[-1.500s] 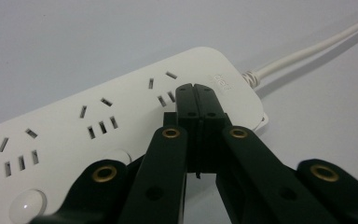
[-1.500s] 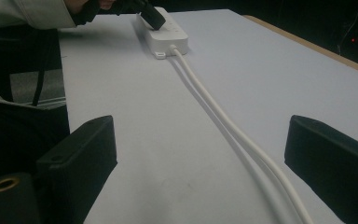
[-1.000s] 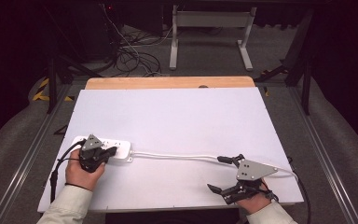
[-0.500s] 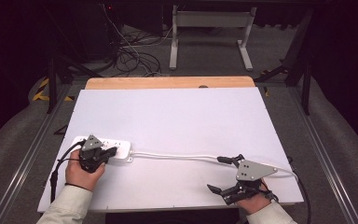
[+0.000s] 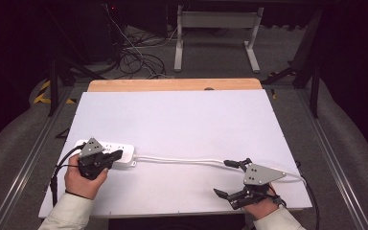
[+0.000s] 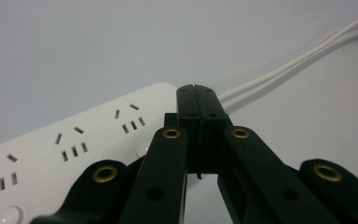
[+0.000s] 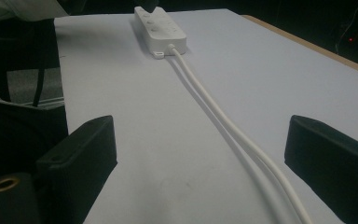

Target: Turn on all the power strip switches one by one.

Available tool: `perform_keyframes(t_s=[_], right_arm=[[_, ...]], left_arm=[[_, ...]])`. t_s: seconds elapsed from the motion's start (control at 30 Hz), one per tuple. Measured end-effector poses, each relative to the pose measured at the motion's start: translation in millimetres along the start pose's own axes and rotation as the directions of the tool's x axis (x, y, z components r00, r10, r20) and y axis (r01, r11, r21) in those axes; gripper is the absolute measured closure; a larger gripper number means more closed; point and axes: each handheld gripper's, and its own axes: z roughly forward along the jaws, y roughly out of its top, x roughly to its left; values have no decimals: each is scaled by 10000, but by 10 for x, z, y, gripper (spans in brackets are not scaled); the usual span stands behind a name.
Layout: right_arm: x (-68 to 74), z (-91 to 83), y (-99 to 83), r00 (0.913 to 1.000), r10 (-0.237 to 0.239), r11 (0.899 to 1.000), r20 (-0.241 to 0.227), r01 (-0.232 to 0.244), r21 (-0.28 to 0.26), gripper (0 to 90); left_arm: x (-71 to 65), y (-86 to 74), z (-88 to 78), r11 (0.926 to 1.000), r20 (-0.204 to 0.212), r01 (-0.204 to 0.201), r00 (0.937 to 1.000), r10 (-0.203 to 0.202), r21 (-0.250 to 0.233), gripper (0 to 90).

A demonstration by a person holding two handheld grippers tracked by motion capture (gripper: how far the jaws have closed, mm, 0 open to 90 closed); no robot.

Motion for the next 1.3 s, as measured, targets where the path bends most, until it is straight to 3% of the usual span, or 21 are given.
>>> perform_keyframes(t_s=[0.03, 0.07, 0.1, 0.3, 0.4, 0.53, 0.67, 0.73, 0.87, 1.07, 1.17, 1.3], right_arm=[[-2, 1, 1, 10000, 3, 10000, -3, -3, 9, 94], [-5, -1, 2, 10000, -4, 10000, 10, 4, 3, 94], [-9, -1, 2, 10000, 8, 10000, 11, -8, -24, 94], [-19, -13, 0, 10000, 11, 10000, 36, -10, -63, 94], [-19, -16, 0, 10000, -7, 10000, 35, 7, -67, 94], [-21, -24, -1, 10000, 9, 9999, 48, -9, -103, 94], [-21, -24, -1, 10000, 20, 9999, 28, -20, -110, 94], [-21, -24, -1, 10000, 25, 9999, 16, -25, -115, 94], [-21, -35, 1, 10000, 74, 9998, -32, -74, -196, 92], [-37, -36, -2, 9998, 185, 9997, 15, -184, -144, 92], [-43, -34, -5, 9996, 286, 9996, 82, -285, -88, 92], [-59, -33, -12, 9990, 417, 9991, 154, -416, -24, 91]], left_arm=[[-22, 9, -12, 9999, 29, 44, 10000, -44, -108, 886], [-38, 20, -23, 9995, -48, -58, 10000, 57, -307, 725], [-58, 26, -31, 9987, -19, -138, 9999, 138, -486, 657], [-162, 51, -80, 9921, 268, -641, 9974, 673, -1076, 480], [-225, 44, -80, 9898, 360, -614, 9971, 665, -1283, 399], [-318, 17, -97, 9805, 677, -683, 9943, 820, -1844, 326], [-398, -38, -108, 9723, 879, -836, 9906, 1049, -2181, 282], [-419, -79, -89, 9746, 959, -863, 9895, 1080, -2065, 286], [-439, -166, -71, 9714, 975, -986, 9877, 1220, -2159, 270], [-519, -301, -38, 9520, 708, -1689, 9787, 1926, -2555, 261], [-515, -372, 7, 9556, 1076, -1477, 9778, 1799, -2549, 273], [-519, -416, 21, 9559, 1129, -1452, 9774, 1786, -2552, 274]])
